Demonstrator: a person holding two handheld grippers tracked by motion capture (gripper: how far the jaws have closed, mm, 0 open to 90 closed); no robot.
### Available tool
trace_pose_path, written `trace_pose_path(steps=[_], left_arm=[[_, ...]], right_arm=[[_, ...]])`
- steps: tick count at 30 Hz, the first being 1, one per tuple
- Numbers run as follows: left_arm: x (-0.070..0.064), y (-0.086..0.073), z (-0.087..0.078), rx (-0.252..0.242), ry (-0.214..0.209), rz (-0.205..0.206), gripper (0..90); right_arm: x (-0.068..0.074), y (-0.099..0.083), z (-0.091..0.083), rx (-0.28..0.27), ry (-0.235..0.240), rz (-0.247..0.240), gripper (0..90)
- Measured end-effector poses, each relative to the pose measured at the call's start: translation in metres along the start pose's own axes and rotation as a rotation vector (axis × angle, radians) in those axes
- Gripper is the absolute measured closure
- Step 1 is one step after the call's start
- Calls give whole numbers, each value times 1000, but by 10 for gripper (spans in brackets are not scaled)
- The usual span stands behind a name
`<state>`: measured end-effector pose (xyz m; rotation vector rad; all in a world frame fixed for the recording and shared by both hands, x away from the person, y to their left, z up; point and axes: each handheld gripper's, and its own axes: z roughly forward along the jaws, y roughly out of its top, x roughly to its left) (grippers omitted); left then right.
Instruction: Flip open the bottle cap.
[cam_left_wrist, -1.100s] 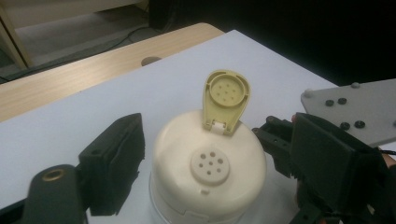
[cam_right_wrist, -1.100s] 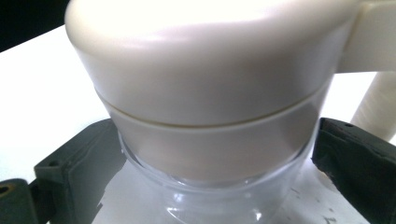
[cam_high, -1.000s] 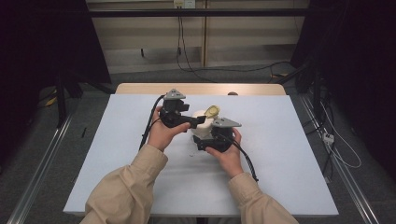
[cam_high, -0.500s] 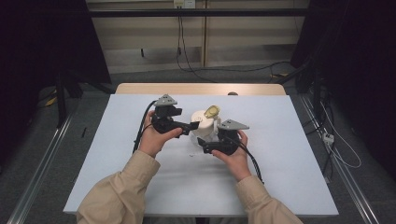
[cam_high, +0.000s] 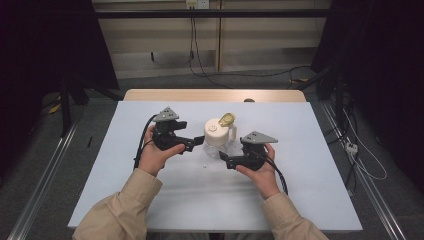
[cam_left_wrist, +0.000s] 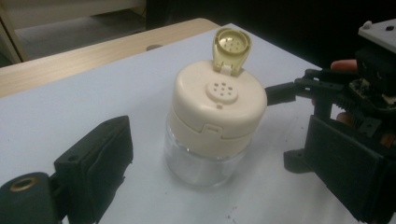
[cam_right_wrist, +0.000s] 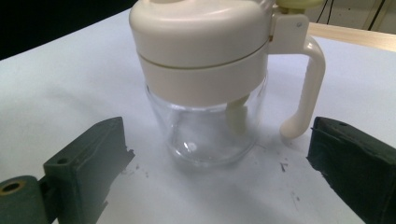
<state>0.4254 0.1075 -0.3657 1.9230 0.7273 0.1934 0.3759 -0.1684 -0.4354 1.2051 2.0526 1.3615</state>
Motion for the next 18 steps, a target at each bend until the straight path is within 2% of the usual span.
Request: trace_pose_path(steps=[8, 18], left_arm=[[2, -15, -9, 7, 6, 8, 81], [7, -32, -22, 4, 14, -6, 81]], right_arm=[[1, -5, -11, -2, 11, -18, 45], [-3, -10, -25, -7, 12, -28, 49]])
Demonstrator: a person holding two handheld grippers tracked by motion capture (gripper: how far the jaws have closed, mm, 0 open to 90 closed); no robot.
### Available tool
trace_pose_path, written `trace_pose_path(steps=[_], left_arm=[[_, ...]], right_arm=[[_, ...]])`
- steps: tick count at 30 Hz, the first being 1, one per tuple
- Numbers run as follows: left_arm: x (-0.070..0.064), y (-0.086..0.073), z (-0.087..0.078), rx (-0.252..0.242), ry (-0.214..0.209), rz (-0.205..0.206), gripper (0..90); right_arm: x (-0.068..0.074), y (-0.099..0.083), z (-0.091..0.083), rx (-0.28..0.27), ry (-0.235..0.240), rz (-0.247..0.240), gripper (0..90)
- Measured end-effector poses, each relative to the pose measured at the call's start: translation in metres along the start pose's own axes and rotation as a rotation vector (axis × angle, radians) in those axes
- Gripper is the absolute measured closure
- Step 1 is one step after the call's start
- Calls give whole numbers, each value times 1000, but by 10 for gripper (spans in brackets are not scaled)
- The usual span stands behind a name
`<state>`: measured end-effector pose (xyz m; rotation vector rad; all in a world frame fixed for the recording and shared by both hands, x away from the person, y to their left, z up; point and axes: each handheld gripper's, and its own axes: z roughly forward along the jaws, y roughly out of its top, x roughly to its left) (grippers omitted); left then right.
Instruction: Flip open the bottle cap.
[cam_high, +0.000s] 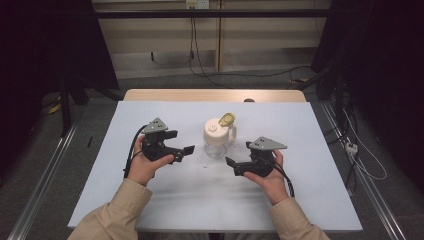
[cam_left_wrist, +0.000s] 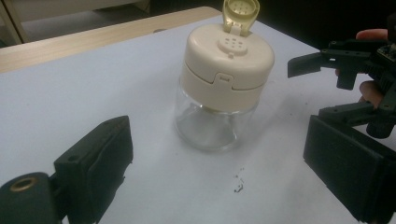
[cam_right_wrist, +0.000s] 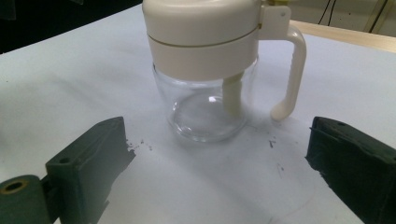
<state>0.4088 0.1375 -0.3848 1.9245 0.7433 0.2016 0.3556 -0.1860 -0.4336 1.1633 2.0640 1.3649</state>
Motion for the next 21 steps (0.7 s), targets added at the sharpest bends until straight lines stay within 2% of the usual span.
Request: trace_pose_path(steps=[4, 15, 21], left_arm=[[2, -7, -4, 10, 2, -3, 82], [6, -24, -17, -1, 20, -12, 82], [8, -31, -25, 0, 28, -14, 82]], right_arm=[[-3, -3, -5, 4, -4, 0, 49], [-11, -11, -20, -7, -15, 17, 51], [-13, -15, -25, -4, -23, 9, 52]])
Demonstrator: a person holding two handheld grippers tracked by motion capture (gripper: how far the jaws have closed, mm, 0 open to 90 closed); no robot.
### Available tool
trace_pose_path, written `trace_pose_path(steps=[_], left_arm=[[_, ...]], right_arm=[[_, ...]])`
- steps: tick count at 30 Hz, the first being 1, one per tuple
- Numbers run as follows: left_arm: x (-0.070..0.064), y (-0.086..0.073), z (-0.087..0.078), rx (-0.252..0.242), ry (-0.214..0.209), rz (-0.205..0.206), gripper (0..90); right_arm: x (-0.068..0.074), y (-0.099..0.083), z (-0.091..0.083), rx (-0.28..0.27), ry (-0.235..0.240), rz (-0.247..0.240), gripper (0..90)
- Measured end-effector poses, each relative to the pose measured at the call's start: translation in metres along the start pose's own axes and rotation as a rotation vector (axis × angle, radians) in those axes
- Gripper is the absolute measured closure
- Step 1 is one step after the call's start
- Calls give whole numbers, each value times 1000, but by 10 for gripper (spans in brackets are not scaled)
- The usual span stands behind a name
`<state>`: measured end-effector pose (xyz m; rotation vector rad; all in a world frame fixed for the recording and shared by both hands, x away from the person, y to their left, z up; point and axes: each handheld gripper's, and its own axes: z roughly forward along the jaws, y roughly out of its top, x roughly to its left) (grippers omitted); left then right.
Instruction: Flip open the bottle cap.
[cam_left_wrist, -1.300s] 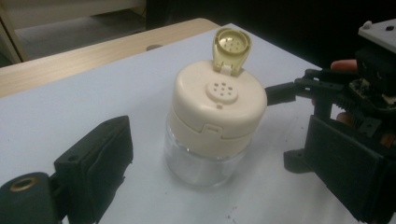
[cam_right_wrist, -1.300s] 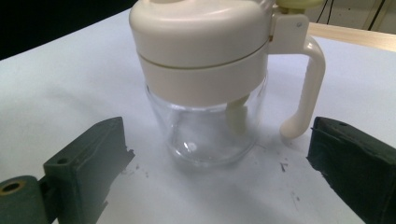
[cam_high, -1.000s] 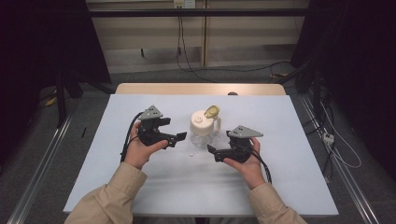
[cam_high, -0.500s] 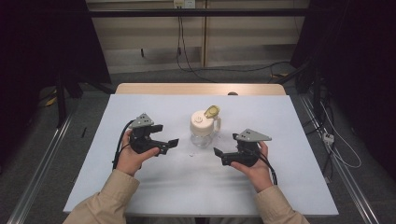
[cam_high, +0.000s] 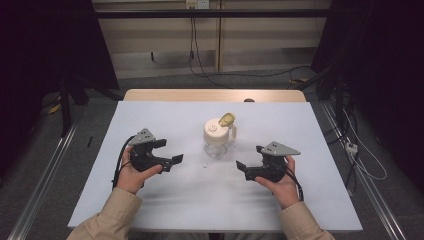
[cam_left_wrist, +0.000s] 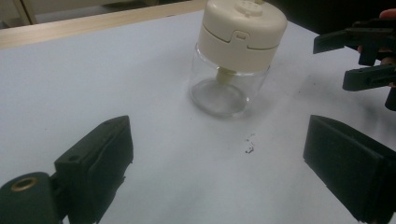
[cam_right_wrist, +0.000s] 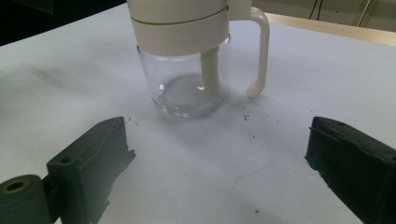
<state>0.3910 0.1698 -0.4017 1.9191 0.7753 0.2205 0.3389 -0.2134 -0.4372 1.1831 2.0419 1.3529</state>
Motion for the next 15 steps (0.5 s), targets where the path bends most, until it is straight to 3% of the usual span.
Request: trace_pose_path(steps=[9, 15], left_arm=[[4, -11, -10, -22, -5, -24, 82], [5, -16, -15, -16, 6, -10, 79]], right_arm=[[-3, -7, -12, -3, 5, -4, 56], [-4, -12, -19, 4, 5, -1, 58]])
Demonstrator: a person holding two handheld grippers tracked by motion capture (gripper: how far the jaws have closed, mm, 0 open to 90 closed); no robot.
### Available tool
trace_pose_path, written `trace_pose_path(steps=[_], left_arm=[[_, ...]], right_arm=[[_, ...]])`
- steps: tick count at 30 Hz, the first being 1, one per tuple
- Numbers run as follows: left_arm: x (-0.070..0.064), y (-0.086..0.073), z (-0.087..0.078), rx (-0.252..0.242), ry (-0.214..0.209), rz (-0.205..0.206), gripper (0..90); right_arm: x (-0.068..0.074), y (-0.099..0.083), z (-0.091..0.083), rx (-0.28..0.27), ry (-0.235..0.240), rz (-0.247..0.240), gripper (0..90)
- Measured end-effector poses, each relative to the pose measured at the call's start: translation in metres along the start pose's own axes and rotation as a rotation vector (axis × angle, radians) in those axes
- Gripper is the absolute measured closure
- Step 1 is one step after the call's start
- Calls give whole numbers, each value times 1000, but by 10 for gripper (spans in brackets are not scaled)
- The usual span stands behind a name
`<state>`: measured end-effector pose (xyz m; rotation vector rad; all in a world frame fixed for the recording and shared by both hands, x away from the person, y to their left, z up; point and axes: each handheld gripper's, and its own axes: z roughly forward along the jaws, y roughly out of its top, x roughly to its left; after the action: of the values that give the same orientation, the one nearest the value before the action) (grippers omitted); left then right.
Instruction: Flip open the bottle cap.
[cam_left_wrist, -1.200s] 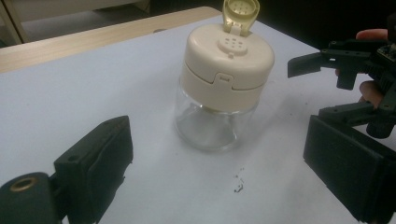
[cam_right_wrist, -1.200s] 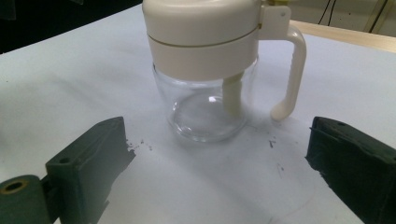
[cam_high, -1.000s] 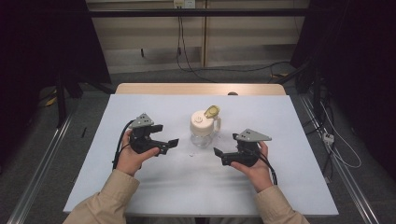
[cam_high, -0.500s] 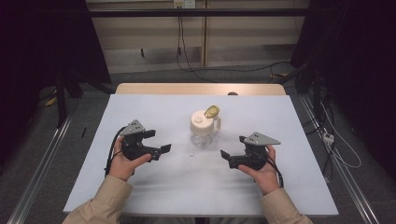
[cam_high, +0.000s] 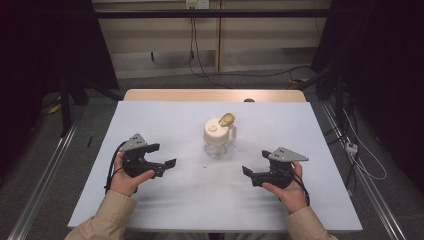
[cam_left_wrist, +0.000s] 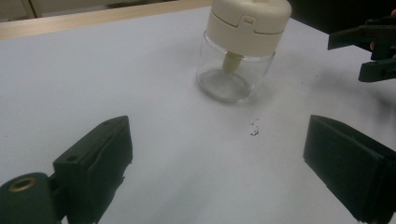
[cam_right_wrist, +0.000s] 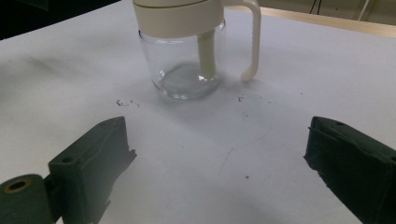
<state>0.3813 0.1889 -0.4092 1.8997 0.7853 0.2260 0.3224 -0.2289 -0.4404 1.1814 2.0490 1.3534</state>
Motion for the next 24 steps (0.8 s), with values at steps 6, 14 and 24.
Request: trace_pose_path(steps=[6, 14, 24], left_arm=[[2, -7, -5, 15, 5, 11, 82], [4, -16, -12, 13, 14, 5, 81], [6, -25, -21, 19, 28, -6, 81]], right_arm=[[-4, -5, -10, -13, -19, 11, 65], [-7, -13, -22, -5, -20, 8, 66], [-11, -20, -34, 3, -27, 6, 65]])
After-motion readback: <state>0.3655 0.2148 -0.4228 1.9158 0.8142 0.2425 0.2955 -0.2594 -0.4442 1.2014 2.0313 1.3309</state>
